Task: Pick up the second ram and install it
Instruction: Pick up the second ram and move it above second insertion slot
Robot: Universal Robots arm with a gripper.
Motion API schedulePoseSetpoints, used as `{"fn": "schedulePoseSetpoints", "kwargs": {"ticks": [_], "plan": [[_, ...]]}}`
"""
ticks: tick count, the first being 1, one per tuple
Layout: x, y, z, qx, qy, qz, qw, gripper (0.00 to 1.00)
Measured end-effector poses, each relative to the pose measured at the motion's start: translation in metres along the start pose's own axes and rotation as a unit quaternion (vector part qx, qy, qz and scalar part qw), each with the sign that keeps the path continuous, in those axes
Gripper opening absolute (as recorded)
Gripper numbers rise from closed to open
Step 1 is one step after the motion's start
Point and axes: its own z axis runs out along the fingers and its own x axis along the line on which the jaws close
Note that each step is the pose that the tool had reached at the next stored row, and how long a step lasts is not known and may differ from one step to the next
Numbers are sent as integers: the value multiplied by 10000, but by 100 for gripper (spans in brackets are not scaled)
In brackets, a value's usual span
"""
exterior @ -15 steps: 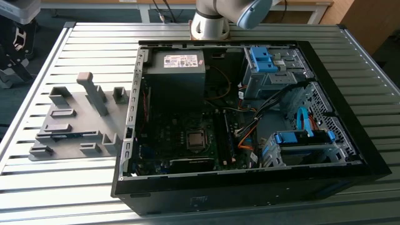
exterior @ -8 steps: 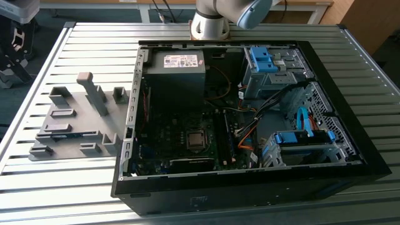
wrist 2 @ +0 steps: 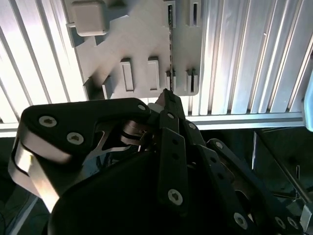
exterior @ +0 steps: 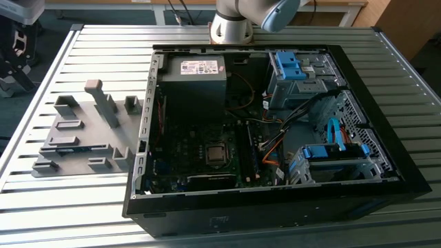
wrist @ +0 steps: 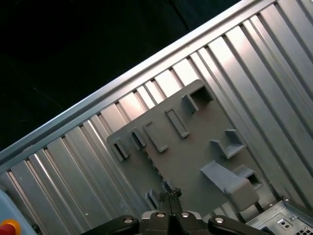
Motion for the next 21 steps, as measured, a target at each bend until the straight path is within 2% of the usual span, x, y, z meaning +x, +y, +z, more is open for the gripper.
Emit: {"fn": "schedulePoseSetpoints", "kwargs": {"ticks": [3,6,11,13,16,18,21], "plan": [[0,0,4,-2,4,-256,9997,11],[0,0,9,-2,7,-481,9988,11],[1,-1,25,-3,12,-816,9967,11],[1,-1,33,-3,14,-988,9951,11],[1,-2,49,-5,18,-1261,9920,11],[1,-2,58,-7,22,-1439,9896,11],[2,-2,71,-8,26,-1708,9853,11]]}}
